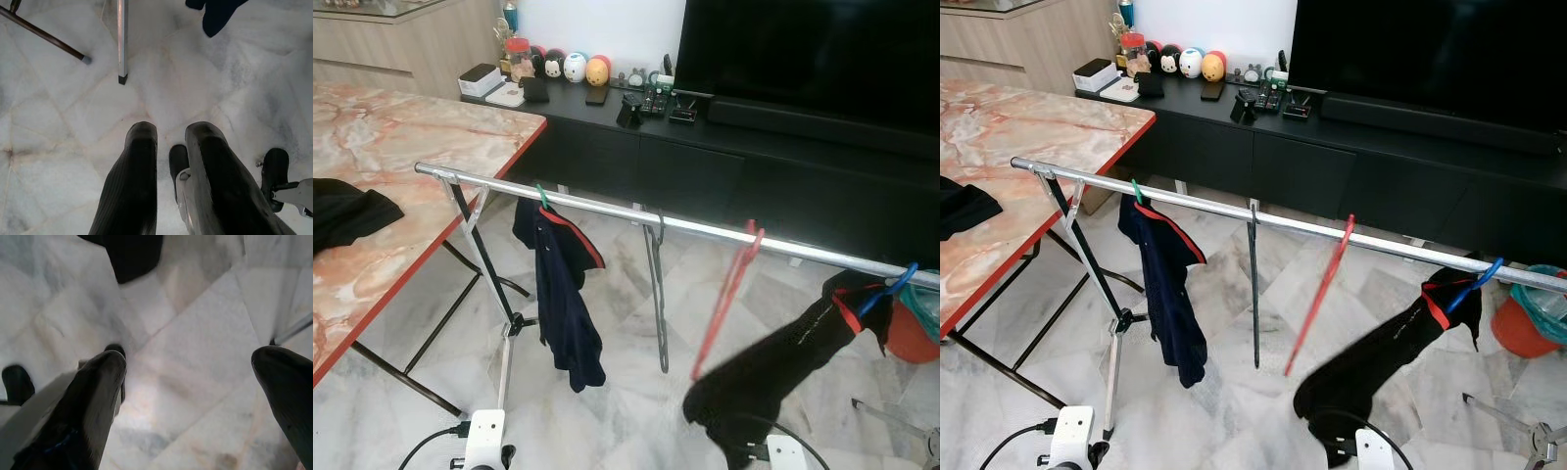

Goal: Hang hanger

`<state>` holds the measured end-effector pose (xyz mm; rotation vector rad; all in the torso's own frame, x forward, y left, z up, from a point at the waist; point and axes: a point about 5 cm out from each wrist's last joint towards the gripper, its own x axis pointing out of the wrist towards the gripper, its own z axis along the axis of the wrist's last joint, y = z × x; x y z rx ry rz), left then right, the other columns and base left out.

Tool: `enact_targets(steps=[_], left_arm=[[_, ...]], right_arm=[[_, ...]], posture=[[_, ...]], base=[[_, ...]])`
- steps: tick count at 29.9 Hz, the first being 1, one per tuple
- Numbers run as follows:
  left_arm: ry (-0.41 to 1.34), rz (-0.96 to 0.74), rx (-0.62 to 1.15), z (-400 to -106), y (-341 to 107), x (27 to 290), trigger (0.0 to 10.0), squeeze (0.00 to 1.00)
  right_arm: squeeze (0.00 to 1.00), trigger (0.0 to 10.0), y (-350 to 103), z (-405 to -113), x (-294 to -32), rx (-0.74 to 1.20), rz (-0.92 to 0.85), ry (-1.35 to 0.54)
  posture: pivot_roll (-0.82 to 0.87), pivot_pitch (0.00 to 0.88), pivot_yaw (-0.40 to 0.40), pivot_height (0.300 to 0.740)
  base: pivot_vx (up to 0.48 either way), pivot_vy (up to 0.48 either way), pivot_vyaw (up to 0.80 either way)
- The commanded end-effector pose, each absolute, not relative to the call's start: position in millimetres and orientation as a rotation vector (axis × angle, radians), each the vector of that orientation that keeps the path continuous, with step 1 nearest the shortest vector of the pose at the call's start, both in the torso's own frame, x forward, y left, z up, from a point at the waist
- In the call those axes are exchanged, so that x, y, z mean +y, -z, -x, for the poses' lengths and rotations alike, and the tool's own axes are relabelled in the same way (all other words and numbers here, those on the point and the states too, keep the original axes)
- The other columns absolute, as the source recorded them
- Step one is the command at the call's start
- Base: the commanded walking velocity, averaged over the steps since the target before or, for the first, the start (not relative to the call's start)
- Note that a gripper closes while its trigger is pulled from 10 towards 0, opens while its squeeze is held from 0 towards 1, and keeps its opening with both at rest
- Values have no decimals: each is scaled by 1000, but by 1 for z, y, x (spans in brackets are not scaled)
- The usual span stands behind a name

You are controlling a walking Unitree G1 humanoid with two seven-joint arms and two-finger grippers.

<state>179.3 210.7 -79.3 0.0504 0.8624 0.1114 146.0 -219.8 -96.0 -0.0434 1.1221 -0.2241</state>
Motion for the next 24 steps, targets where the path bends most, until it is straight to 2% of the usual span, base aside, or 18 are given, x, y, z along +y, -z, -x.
enact_targets(steps=[1, 6, 9, 11, 14, 16, 18, 20, 21, 24], left_arm=[[-120, -40, 870, -175, 81, 212, 10000, 0], [-121, -42, 872, -173, 82, 212, 10000, 0], [-118, -48, 871, -173, 81, 213, 10000, 0], [-118, -48, 870, -173, 81, 213, 10000, 0], [-115, -47, 861, -176, 80, 213, 10000, 0], [-118, -44, 857, -178, 79, 212, 10000, 0], [-119, -43, 855, -178, 79, 212, 10000, 0], [-122, -42, 853, -179, 79, 213, 10000, 0], [-124, -42, 854, -180, 79, 213, 10000, 0], [-125, -47, 856, -180, 78, 215, 10000, 0]], right_arm=[[0, 10000, 94, -148, -226, 1086, 30, 243], [0, 10000, 95, -140, -229, 1047, 23, 263], [0, 10000, 95, -132, -237, 1003, -55, 375], [0, 10000, 95, -131, -238, 1007, -53, 384], [0, 10000, 99, -114, -246, 1096, -107, 524], [0, 10000, 101, -112, -245, 1116, -117, 529], [0, 10000, 101, -112, -244, 1120, -114, 521], [0, 10000, 102, -117, -236, 1130, -88, 435], [0, 10000, 99, -131, -228, 1090, -103, 356], [0, 10000, 95, -144, -224, 1037, -175, 376]], posture=[[27, 0, -61, 740], [21, 0, -64, 740], [10, 0, -58, 740], [9, 0, -57, 740], [7, 0, -52, 740], [10, 0, -48, 740], [11, 0, -46, 740], [19, 0, -41, 740], [27, 0, -41, 740], [22, 0, -39, 740]], base=[[0, 0, 0], [0, 0, 0], [0, 0, 0], [0, 0, 0], [0, 0, 0], [0, 0, 0], [0, 0, 0], [0, 0, 0], [0, 0, 0], [0, 0, 0]])
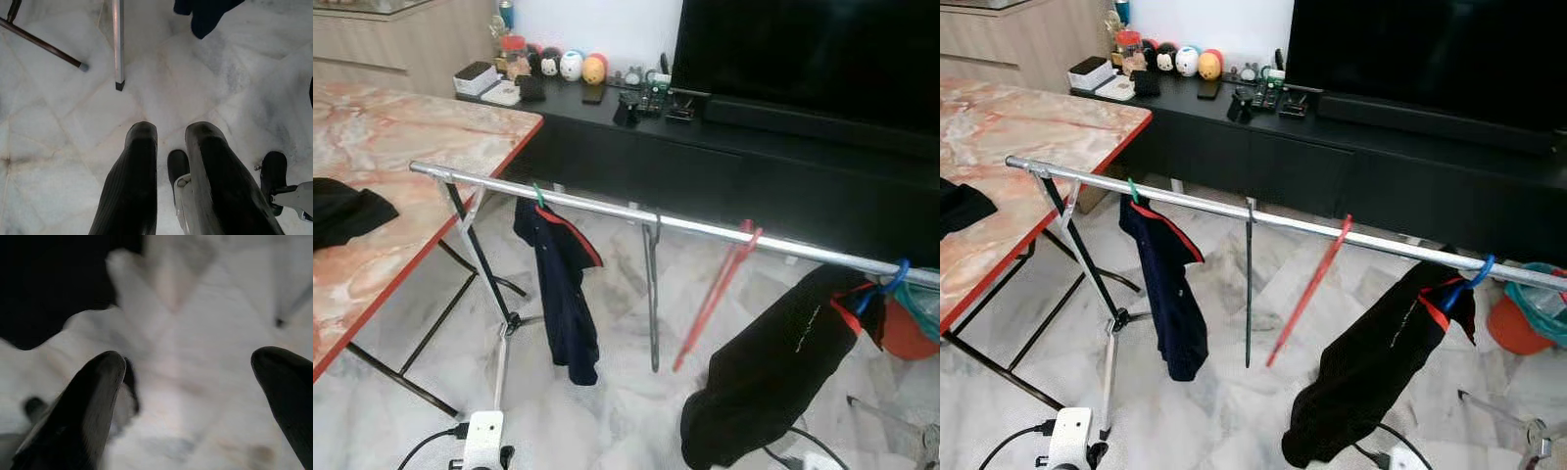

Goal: Hang hanger

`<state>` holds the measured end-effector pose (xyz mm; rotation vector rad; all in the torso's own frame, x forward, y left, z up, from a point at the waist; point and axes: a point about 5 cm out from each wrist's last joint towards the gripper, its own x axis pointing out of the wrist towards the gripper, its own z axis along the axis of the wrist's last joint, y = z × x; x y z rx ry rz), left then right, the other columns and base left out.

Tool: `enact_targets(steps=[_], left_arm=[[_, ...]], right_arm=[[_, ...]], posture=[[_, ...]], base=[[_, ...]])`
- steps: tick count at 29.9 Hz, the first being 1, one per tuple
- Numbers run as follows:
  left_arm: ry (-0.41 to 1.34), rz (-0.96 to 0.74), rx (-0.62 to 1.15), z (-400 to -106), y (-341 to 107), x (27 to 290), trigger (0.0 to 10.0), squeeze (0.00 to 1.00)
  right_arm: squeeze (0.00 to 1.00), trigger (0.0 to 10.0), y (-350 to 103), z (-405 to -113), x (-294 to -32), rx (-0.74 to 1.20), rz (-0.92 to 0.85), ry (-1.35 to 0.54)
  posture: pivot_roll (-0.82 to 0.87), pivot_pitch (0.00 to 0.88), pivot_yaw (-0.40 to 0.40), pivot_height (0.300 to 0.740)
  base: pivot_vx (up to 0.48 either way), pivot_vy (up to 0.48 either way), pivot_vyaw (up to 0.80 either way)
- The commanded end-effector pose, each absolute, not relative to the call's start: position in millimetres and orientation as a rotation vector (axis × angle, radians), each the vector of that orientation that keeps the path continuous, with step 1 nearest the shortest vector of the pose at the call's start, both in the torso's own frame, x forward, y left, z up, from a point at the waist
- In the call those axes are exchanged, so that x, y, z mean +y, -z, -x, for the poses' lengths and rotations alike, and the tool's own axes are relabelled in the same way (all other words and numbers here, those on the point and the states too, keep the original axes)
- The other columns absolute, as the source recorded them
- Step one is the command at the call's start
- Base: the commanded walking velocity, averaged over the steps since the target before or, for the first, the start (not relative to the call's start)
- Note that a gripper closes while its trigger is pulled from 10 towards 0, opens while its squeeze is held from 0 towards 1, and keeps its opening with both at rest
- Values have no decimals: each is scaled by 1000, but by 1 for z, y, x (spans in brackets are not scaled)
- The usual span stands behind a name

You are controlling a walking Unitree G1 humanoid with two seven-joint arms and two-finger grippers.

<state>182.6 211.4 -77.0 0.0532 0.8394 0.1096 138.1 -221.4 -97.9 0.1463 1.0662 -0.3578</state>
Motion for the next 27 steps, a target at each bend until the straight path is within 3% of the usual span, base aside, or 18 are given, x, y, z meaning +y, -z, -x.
enact_targets(steps=[1, 7, 20, 27], left_arm=[[-122, -53, 856, -180, 78, 215, 10000, 0], [-118, -67, 859, -180, 78, 217, 10000, 0], [-115, -67, 859, -180, 78, 216, 10000, 0], [-118, -67, 864, -179, 79, 216, 10000, 0]], right_arm=[[0, 10000, 94, -148, -224, 1022, -192, 385], [0, 10000, 89, -162, -220, 989, -218, 386], [0, 10000, 91, -156, -222, 1004, -207, 386], [0, 10000, 89, -162, -220, 982, -205, 377]], posture=[[16, 0, -38, 740], [18, 0, -33, 740], [18, 0, -37, 740], [21, 0, -40, 740]], base=[[0, 0, 0], [0, -139, 0], [0, -256, -683], [0, -242, -58]])
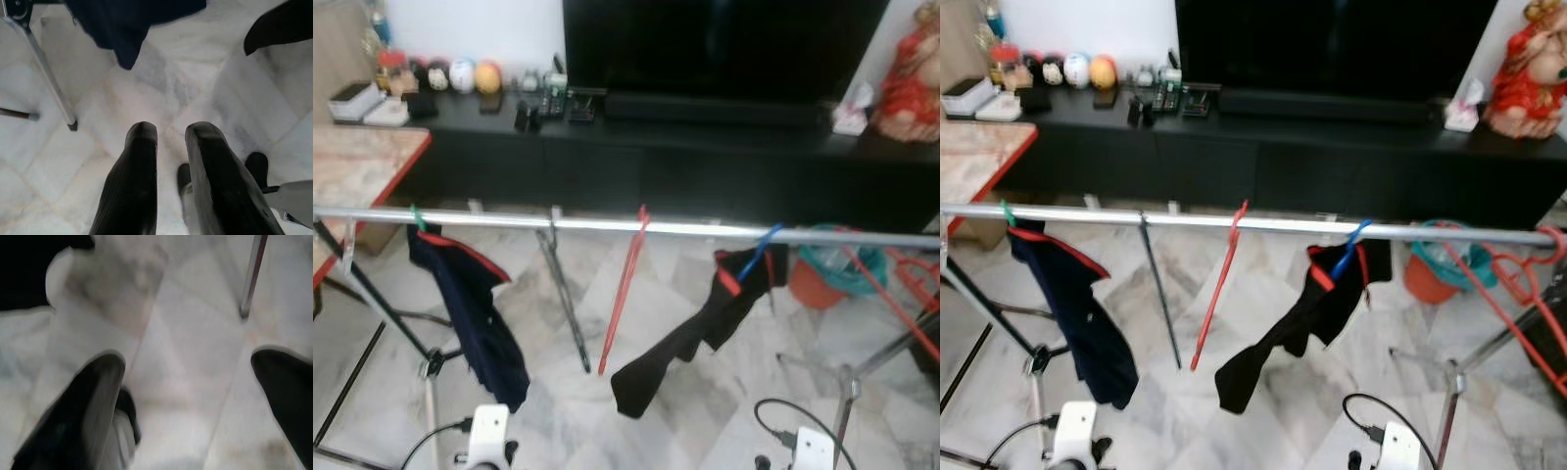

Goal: Hang hanger

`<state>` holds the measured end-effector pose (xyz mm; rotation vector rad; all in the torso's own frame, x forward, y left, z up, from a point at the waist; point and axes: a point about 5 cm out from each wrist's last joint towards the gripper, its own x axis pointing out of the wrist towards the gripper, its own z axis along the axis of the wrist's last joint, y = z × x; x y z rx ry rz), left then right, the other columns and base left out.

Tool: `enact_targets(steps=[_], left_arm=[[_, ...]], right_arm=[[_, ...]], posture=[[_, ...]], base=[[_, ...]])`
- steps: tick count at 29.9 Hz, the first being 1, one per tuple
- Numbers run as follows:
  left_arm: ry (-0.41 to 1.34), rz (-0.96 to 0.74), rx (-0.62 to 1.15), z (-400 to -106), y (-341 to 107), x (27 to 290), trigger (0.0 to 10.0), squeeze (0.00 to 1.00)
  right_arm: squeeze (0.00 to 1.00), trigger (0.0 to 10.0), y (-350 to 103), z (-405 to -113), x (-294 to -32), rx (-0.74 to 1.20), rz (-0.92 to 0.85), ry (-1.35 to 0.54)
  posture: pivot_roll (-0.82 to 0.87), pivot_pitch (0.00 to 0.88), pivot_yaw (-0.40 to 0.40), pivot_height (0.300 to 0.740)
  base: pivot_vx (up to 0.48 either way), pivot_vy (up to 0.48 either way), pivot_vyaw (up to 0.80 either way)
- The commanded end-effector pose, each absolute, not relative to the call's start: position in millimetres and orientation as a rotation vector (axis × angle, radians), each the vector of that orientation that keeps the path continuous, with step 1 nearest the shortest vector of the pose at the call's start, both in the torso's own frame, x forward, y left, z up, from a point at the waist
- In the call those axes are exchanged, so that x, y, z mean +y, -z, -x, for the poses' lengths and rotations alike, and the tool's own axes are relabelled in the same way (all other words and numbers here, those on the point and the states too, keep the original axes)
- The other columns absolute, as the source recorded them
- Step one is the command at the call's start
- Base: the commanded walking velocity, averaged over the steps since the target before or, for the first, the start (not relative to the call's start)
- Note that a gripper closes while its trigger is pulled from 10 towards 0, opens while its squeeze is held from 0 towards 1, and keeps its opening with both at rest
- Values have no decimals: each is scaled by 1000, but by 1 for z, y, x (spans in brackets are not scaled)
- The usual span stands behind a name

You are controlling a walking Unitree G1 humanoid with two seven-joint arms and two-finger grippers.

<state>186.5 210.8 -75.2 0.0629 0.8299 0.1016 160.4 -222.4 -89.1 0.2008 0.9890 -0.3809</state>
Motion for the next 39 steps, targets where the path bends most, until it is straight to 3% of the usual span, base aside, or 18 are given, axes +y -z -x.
enact_targets(steps=[1, 28, 33, 39], left_arm=[[-117, -66, 865, -178, 79, 216, 10000, 0], [-89, -73, 874, -175, 81, 211, 10000, 0], [-87, -72, 871, -176, 81, 209, 10000, 0], [-97, -72, 880, -175, 82, 210, 10000, 0]], right_arm=[[0, 10000, 89, -163, -220, 980, -205, 373], [0, 10000, 92, -154, -221, 1011, -204, 372], [0, 10000, 92, -155, -220, 1011, -204, 364], [0, 10000, 92, -155, -219, 1013, -193, 341]], posture=[[21, 0, -40, 740], [26, 0, -42, 740], [27, 0, -42, 740], [31, 0, -44, 740]], base=[[0, -240, 0], [0, -196, 0], [0, -242, -748], [0, -201, 0]])
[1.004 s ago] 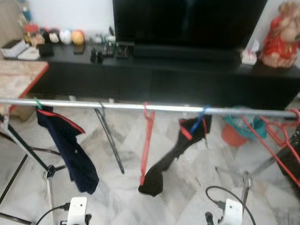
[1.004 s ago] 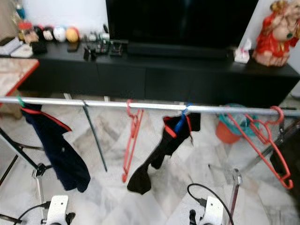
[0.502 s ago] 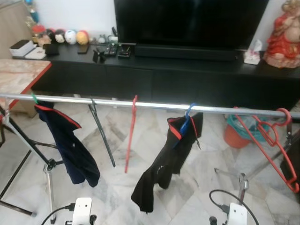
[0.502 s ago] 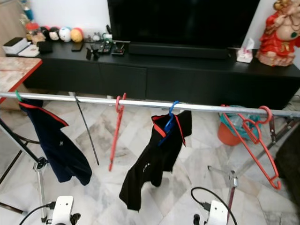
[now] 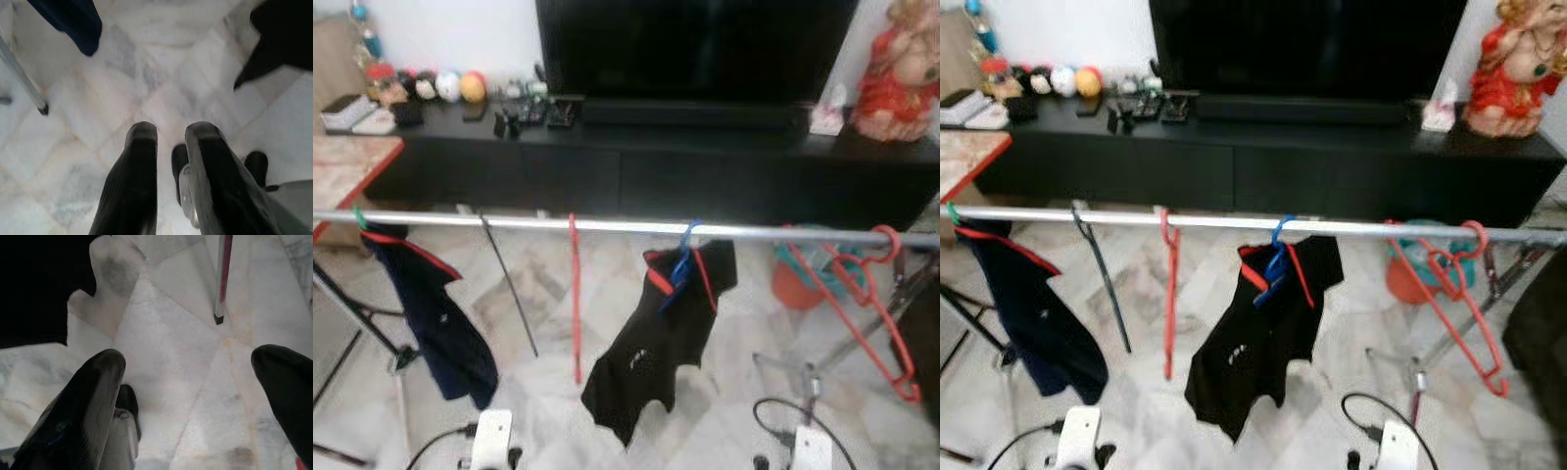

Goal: Hang hanger

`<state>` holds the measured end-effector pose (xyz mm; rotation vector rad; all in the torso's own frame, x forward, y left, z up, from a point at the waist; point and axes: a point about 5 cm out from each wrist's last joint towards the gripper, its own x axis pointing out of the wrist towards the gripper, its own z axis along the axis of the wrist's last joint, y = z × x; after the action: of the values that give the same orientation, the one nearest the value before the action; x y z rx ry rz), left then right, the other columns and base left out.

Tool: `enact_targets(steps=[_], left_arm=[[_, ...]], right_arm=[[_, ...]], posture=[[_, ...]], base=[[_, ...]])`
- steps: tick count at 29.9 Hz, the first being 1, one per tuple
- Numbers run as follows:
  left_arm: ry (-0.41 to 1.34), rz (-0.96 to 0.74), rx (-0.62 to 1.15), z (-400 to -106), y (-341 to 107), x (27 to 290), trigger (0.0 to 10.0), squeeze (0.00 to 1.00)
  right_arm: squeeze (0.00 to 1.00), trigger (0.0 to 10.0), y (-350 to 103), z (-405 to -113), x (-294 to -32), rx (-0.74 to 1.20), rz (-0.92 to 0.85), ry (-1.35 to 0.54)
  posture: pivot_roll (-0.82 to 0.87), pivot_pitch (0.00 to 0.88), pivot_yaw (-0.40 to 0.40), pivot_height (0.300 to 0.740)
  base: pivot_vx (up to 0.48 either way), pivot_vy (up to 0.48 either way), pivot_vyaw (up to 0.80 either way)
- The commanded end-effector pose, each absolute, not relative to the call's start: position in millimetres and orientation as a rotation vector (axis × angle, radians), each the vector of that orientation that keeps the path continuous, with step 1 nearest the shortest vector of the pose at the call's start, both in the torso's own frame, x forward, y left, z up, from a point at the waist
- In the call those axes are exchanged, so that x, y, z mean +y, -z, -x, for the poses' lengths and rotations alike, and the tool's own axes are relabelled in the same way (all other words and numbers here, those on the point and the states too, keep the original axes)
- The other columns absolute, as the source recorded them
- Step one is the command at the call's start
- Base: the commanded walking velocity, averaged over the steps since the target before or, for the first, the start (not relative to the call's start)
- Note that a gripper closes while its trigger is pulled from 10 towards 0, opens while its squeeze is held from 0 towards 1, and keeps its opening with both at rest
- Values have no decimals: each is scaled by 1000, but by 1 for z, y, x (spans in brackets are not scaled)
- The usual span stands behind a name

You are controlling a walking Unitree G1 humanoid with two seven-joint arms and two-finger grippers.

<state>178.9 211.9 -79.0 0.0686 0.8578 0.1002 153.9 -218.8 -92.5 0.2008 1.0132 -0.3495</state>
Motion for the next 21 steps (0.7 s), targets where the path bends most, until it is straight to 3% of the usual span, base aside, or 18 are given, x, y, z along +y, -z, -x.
enact_targets(steps=[1, 10, 21], left_arm=[[-103, -72, 884, -174, 82, 212, 10000, 0], [-128, -64, 889, -170, 82, 218, 10000, 0], [-134, -66, 881, -172, 82, 213, 10000, 0]], right_arm=[[0, 10000, 92, -155, -219, 1015, -186, 333], [0, 10000, 91, -159, -213, 1003, -158, 276], [0, 10000, 93, -159, -203, 1011, -140, 194]], posture=[[31, 0, -44, 740], [34, 0, -44, 740], [36, 0, -45, 740]], base=[[0, 0, 0], [0, 0, 0], [0, 0, 780]])
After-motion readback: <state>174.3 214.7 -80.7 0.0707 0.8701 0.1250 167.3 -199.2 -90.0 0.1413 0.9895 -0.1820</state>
